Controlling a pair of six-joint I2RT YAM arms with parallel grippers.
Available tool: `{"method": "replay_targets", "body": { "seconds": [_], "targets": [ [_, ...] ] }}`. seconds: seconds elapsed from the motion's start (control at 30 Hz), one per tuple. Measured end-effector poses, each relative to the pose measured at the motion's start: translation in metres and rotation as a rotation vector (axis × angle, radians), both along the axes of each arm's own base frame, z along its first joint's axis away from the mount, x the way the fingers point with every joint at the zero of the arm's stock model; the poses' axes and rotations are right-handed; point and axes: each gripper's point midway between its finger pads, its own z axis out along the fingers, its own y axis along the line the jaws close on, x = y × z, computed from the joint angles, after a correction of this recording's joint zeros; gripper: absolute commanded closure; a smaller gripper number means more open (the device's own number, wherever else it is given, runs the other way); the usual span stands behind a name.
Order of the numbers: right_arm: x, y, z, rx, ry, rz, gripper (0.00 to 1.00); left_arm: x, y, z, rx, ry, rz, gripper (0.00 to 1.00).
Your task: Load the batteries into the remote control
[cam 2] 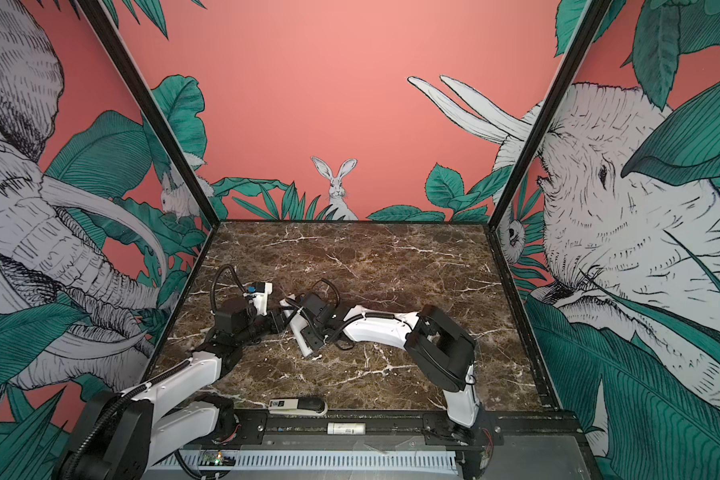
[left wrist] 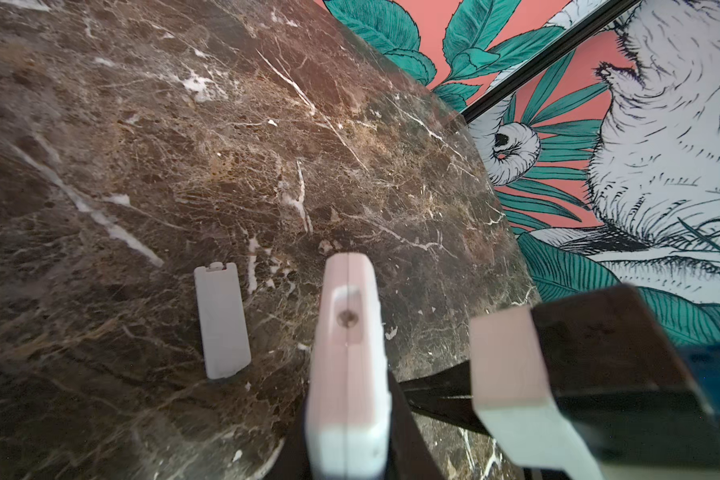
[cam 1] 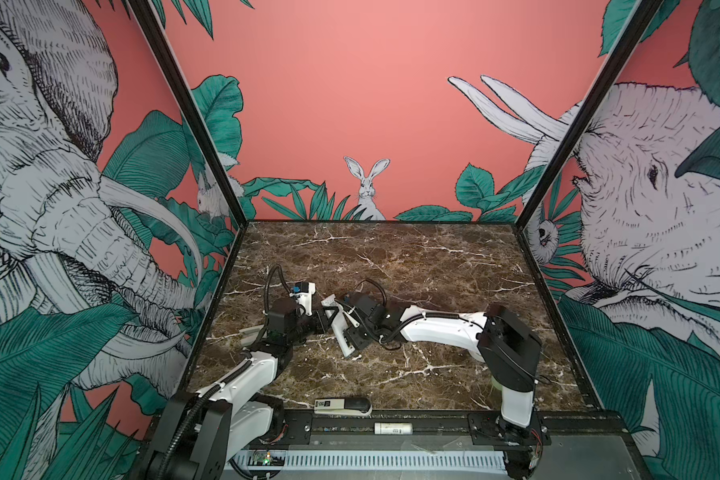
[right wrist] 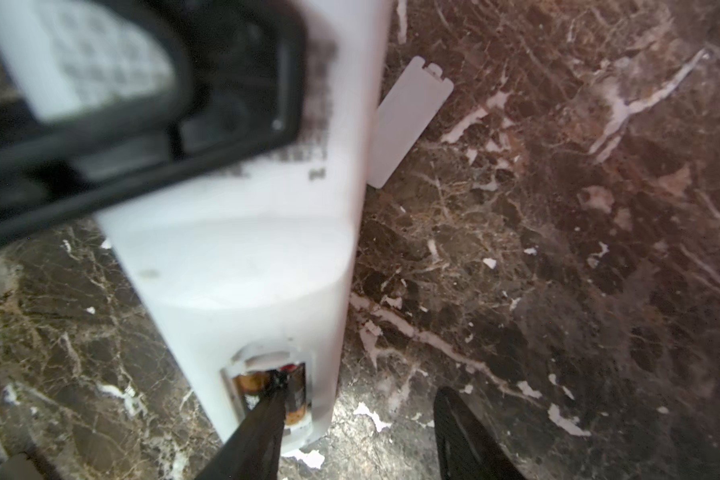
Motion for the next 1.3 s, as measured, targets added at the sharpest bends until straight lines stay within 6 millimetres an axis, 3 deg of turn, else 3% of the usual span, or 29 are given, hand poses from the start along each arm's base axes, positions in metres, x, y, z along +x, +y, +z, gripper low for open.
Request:
{"method": "replay_targets", "body": {
  "seconds": [0.33, 0.53, 0.7, 0.9, 1.07, 1.3],
  "targets": [
    [0.001, 0.011, 0.004, -0.031, -0.056, 0.003, 0.35, 0.001, 0.014, 0.005, 0.055, 0.012, 0.066, 1.00],
    [0.010, 0.015, 0.018, 0.056, -0.029, -0.009, 0.29, -0.001, 0.039, 0.035, 0.178, -0.005, 0.175, 1.00],
    [0.039, 0.011, 0.040, 0.135, -0.010, -0.061, 0.28, 0.001, 0.068, 0.073, 0.294, -0.017, 0.303, 1.00],
    [0.079, 0.027, 0.063, 0.210, 0.012, -0.133, 0.25, -0.011, 0.094, 0.079, 0.413, 0.022, 0.374, 1.00],
    [0.093, 0.044, 0.040, 0.181, 0.074, -0.173, 0.24, -0.024, 0.106, 0.078, 0.458, 0.036, 0.381, 1.00],
    [0.090, 0.044, -0.006, 0.086, 0.169, -0.244, 0.24, -0.035, 0.114, 0.092, 0.494, -0.006, 0.372, 1.00]
  ]
}}
